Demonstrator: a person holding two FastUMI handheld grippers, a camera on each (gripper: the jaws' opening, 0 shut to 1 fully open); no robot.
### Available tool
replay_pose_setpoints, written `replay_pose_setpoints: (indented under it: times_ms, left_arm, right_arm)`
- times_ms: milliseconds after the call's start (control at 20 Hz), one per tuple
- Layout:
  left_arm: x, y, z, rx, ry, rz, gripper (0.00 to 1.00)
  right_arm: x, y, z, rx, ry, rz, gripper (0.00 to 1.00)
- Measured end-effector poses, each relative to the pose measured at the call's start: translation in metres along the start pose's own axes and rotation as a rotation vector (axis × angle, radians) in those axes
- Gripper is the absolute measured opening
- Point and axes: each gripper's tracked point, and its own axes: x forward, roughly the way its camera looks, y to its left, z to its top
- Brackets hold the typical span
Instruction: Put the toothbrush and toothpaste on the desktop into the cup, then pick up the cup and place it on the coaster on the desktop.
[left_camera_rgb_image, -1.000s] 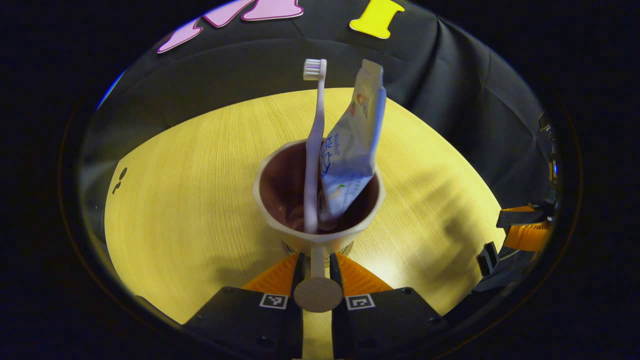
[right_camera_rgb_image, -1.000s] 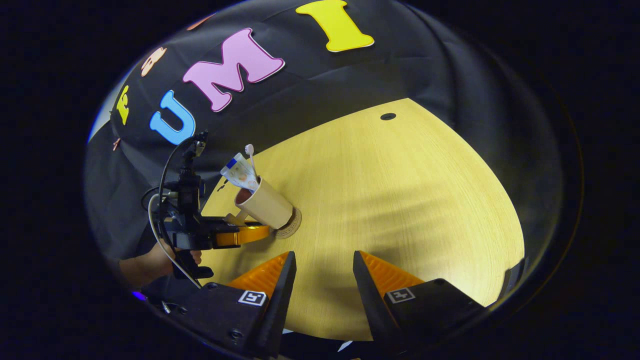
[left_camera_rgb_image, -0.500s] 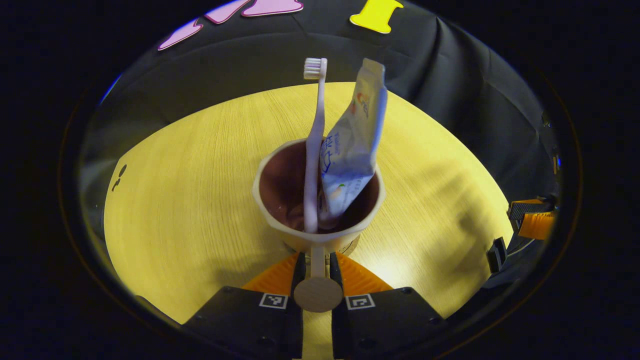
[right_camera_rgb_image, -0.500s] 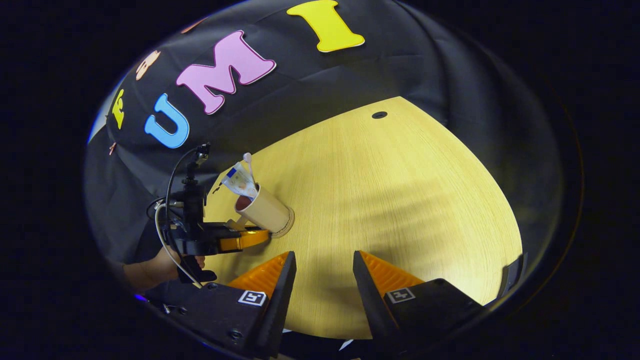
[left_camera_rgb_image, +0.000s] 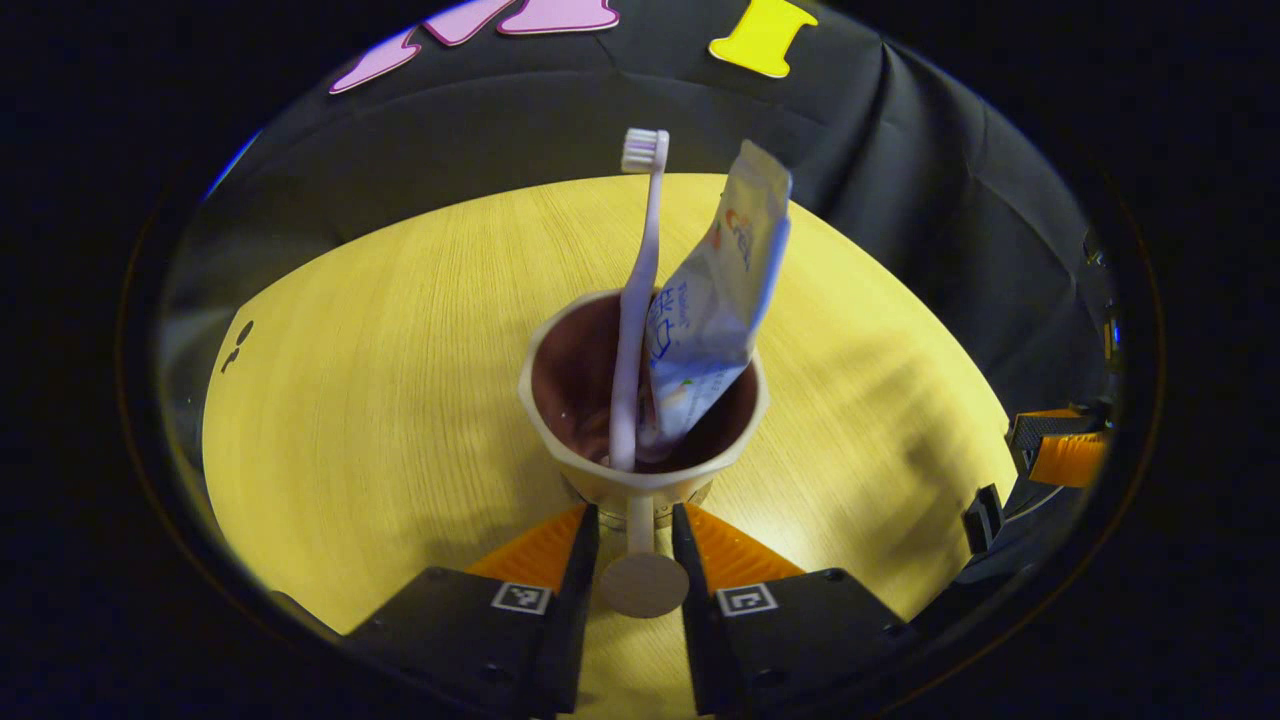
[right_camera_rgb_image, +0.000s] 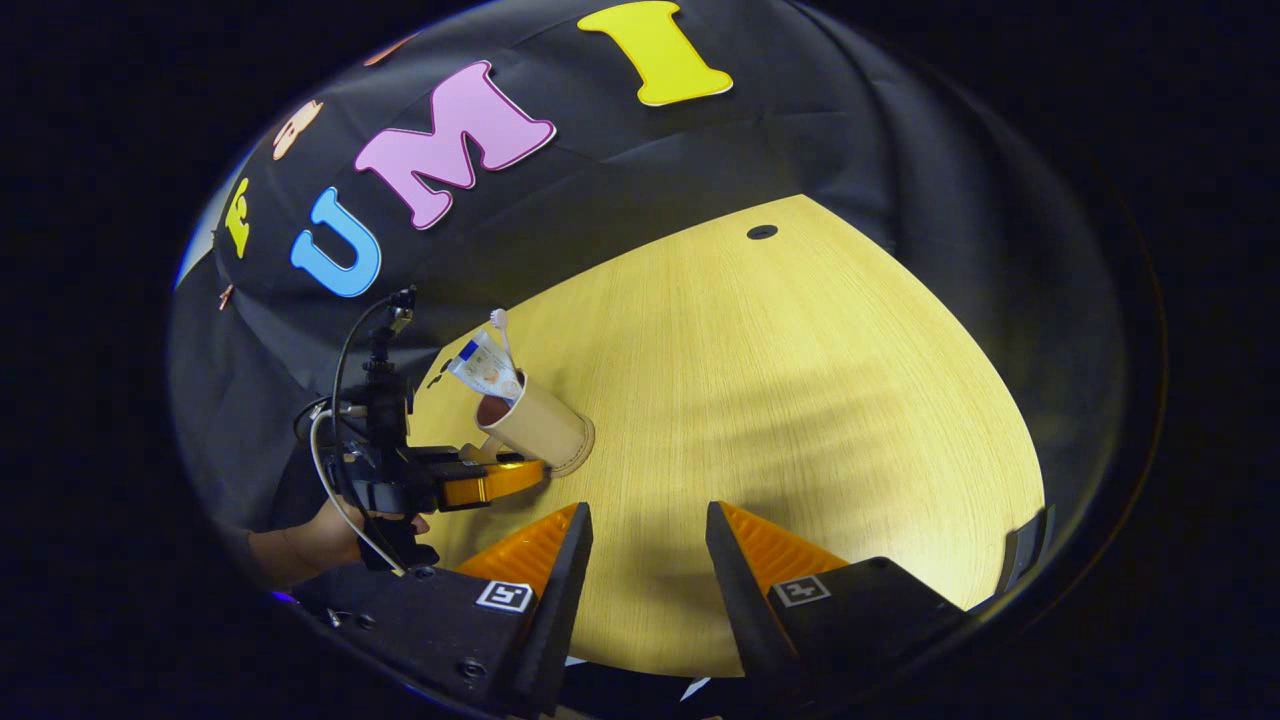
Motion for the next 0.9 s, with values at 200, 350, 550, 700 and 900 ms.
replay_pose_setpoints:
  times_ms: [200, 350, 550, 700, 900]
  left_arm:
    - [-0.014, -0.005, 0.003, -0.013, -0.019, -0.018, 0.74]
    - [-0.034, -0.009, 0.009, -0.020, -0.054, -0.029, 0.89]
    - [-0.073, -0.011, 0.022, -0.004, -0.136, -0.043, 0.93]
    - [-0.110, -0.016, 0.028, -0.020, -0.189, -0.049, 0.94]
    - [-0.149, -0.011, 0.039, -0.014, -0.280, -0.030, 0.94]
  right_arm:
    - [0.003, 0.013, 0.010, -0.003, -0.015, 0.016, 0.71]
    - [0.006, 0.024, 0.015, -0.020, -0.025, 0.025, 0.71]
    - [0.009, 0.048, 0.014, -0.043, -0.028, 0.041, 0.77]
    - [0.003, 0.071, 0.016, -0.064, -0.043, 0.044, 0.80]
    - [-0.004, 0.109, 0.027, -0.098, -0.094, 0.071, 0.90]
